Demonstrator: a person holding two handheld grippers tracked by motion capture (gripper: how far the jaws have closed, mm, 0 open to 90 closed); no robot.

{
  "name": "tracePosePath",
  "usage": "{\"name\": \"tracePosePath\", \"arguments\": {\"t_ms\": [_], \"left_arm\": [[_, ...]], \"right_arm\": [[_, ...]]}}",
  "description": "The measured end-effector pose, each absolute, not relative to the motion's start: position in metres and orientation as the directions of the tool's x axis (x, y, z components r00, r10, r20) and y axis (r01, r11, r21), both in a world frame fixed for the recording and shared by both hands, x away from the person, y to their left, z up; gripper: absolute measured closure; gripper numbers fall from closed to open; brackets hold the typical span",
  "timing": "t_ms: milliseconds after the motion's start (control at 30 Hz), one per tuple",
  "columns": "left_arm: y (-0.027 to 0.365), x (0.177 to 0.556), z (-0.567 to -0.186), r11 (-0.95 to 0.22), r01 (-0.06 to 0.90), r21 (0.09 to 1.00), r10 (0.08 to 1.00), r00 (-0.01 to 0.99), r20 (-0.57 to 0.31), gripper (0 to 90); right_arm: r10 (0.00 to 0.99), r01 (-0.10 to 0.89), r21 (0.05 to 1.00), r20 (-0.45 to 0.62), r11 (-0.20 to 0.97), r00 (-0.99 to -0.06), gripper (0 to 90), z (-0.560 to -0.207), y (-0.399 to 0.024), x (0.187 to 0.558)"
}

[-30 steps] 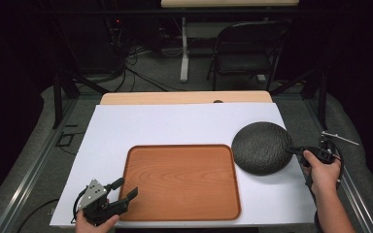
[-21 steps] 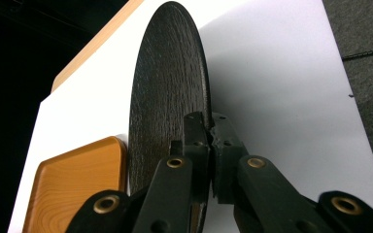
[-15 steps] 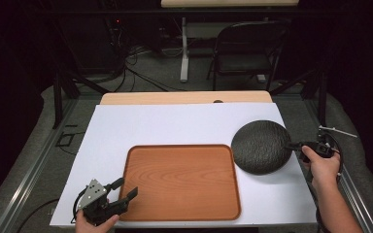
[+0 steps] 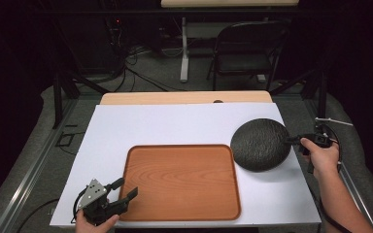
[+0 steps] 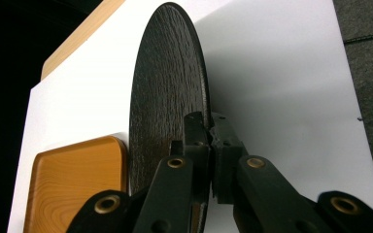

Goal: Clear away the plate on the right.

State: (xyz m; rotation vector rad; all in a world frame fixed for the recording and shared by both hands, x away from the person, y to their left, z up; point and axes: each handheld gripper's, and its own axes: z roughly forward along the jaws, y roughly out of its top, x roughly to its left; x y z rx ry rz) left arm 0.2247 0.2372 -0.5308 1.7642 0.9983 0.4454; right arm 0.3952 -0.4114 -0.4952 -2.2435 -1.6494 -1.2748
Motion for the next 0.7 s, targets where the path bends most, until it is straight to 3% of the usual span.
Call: {"name": "tracePosePath", "arguments": {"t_ms": [700], "left_arm": [[0.237, 0.225, -0.531, -0.140, 0.418, 0.898, 0.793, 0.590, -0.151, 36.2]], "right_arm": [[0.876, 0.850, 0.463, 0.482, -0.253, -0.001, 87.3, -0.450, -0.380, 0.411]]}}
